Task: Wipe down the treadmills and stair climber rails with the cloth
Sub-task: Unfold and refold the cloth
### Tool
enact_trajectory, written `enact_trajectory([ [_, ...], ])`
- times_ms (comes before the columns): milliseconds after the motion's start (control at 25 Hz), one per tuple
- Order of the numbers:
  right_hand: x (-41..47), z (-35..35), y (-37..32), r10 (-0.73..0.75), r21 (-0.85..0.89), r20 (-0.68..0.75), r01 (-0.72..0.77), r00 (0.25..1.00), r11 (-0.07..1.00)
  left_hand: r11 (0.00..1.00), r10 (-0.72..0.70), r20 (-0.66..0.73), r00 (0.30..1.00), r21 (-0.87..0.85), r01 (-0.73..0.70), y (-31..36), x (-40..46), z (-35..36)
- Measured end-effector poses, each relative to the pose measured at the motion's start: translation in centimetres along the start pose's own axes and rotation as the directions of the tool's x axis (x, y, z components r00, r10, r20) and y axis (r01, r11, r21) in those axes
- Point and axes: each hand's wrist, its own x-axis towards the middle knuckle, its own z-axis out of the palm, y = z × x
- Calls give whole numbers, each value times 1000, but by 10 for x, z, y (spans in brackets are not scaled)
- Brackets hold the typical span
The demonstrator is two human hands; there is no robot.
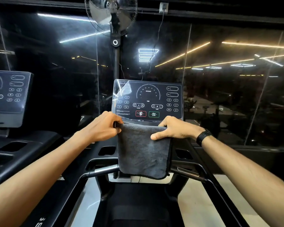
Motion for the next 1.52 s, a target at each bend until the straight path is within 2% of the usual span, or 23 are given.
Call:
enact_trajectory([
  [40,-1,-1,-3,10,33,32,-11,999,999,1000,-5,12,1000,-23,6,-1,-2,-3],
  [160,-6,0,-14,13,8,-7,-13,1000,1000,1000,1,39,999,-18,-1,2,-10,-7],
  [280,-12,3,-25,36,81,100,-45,994,996,997,-50,14,999,-55,51,0,-19,-10],
  [360,-15,4,-30,58,46,26,-59,998,997,995,-57,37,998,-75,60,-2,-25,-12],
  [680,-32,16,-44,84,-26,1,-84,996,996,999,-35,52,998,44,32,-7,-43,-7],
  [840,-40,21,-47,85,-25,-39,-86,996,996,998,-58,60,997,10,57,-10,-49,1],
  [1000,-39,21,-46,101,-47,33,-99,994,994,990,-82,79,993,123,72,-15,-59,9],
  [1080,-37,24,-47,74,-83,70,-68,995,994,985,-128,97,987,129,116,-17,-67,9],
  [1240,-23,34,-49,-52,-105,122,65,991,992,974,-221,178,959,-12,227,-16,-93,2],
  [1360,-6,45,-57,-207,-90,145,221,968,971,937,-334,115,935,-63,343,-7,-128,-7],
  [1440,7,69,-67,-325,-64,145,337,934,939,903,-428,78,900,-2,430,-1,-164,-14],
  [1520,19,104,-88,-431,-4,165,437,887,899,852,-517,62,854,138,506,9,-215,-23],
])
